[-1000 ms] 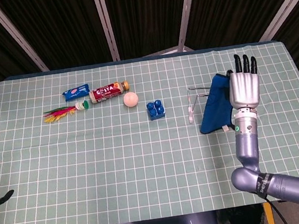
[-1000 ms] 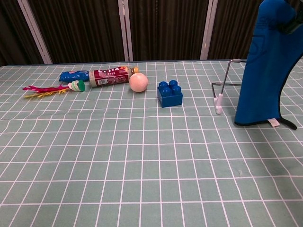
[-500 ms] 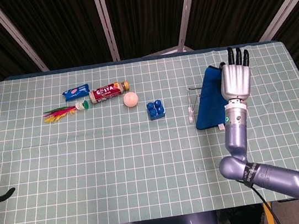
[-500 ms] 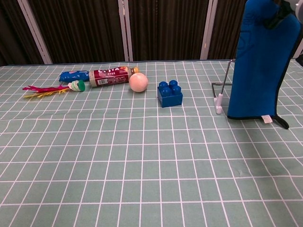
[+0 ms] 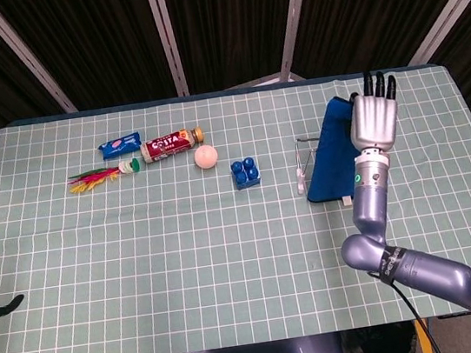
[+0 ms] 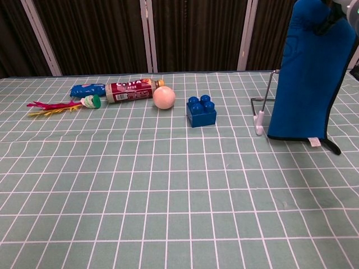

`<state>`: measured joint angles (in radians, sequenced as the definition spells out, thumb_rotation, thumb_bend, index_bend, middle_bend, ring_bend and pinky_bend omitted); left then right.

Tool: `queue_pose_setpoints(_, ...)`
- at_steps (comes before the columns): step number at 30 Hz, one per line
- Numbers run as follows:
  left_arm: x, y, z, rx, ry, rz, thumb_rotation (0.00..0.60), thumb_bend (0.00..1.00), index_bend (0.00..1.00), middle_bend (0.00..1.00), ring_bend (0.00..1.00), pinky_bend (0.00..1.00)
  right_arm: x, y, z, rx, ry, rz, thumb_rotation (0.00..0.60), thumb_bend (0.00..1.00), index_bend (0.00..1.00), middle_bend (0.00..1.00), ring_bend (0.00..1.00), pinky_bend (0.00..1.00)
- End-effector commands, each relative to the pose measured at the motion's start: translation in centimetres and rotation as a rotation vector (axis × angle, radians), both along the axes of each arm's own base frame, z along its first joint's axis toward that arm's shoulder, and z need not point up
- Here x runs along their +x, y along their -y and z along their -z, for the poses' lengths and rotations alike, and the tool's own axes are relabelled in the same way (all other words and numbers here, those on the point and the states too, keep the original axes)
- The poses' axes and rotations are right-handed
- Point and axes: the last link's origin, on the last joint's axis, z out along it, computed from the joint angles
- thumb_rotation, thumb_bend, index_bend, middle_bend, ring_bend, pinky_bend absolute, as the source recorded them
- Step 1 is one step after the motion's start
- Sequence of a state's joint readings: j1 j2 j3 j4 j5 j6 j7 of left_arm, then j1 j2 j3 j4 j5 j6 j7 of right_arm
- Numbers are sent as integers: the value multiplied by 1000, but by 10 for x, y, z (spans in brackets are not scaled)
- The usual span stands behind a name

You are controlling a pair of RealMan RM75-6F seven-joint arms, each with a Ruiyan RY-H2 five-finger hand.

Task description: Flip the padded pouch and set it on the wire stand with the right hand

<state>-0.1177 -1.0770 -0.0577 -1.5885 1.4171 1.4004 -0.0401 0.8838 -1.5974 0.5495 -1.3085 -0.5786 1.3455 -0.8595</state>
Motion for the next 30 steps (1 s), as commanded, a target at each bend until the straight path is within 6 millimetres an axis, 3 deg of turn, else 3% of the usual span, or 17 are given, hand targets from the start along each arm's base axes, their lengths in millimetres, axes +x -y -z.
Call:
queue_pose_setpoints(1, 0, -1, 1, -1, -2, -2, 600, 0, 0, 0, 0, 0, 3, 4, 0, -1, -7, -5, 600, 531, 723, 69, 0, 0)
queue_pose_setpoints(30, -14, -13, 13, -29, -45, -80, 600, 0, 0, 0, 0, 0, 1, 46, 23, 135, -67, -1, 600, 530, 748, 69, 0, 0)
